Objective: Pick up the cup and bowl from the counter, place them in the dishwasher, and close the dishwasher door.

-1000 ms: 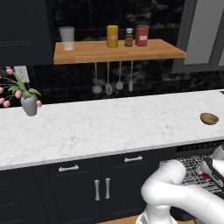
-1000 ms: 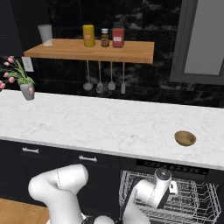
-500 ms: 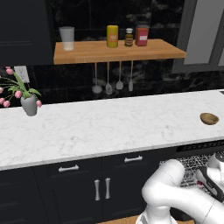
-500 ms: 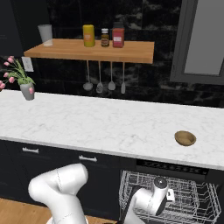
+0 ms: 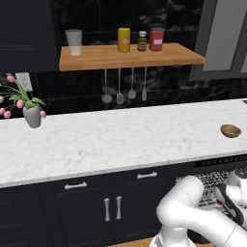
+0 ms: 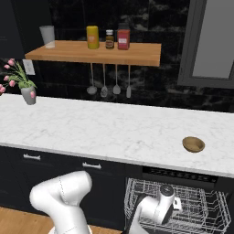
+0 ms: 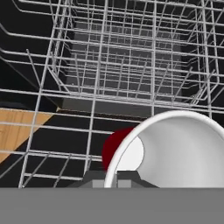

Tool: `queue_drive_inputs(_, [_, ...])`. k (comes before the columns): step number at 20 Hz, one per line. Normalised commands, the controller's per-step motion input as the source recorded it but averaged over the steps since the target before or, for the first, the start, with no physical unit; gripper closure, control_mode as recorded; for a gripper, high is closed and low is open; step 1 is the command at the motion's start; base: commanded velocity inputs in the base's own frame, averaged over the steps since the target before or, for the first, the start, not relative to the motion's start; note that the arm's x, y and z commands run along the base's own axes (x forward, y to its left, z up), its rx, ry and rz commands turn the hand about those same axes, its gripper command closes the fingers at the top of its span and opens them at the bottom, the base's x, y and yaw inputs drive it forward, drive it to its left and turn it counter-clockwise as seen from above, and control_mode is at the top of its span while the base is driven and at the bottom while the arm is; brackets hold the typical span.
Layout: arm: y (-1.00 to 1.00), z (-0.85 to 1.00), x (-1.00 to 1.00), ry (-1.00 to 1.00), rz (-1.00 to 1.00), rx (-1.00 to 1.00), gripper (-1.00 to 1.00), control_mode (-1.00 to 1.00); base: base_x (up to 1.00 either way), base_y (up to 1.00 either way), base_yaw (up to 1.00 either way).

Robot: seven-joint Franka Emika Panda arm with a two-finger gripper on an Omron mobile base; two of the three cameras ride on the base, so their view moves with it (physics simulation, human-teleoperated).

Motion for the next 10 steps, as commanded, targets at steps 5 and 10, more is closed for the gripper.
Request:
queue_drive_inputs(5, [0.00, 0.00, 0.53, -0.02, -0.04, 0.00, 1.00, -1.00, 0.00, 0.00, 0.00])
queue_drive_inputs(10, [0.00, -0.31, 0.39, 0.00, -0.04, 0.00, 1.00, -1.00, 0.00, 0.00, 0.00])
